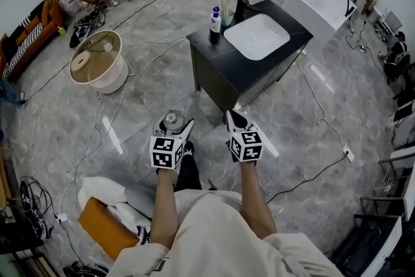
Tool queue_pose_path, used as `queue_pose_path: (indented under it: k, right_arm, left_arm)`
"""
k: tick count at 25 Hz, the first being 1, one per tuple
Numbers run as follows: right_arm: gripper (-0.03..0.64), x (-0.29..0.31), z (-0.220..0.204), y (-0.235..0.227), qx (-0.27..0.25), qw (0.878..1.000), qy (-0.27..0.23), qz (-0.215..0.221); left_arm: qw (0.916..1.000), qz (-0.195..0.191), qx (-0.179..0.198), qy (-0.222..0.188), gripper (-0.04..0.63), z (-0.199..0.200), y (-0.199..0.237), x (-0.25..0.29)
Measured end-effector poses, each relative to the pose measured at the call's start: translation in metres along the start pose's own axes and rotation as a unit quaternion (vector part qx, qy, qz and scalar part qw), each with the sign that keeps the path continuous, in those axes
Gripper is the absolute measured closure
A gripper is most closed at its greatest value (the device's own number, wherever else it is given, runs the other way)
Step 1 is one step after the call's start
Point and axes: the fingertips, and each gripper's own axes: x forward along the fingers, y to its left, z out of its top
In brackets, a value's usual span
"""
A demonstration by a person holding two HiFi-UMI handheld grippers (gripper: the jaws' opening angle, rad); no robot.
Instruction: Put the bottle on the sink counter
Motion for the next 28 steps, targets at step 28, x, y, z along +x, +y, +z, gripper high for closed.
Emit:
queue_pose_path:
  k: [28]
  right_arm:
    - [0.612, 0.203, 0.036, -0.031, 0.068, 0.995, 0.043, -0.059]
  left_arm:
    - [0.9971, -0.07, 0.028, 0.014, 0.256, 0.08, 0.146, 0.158]
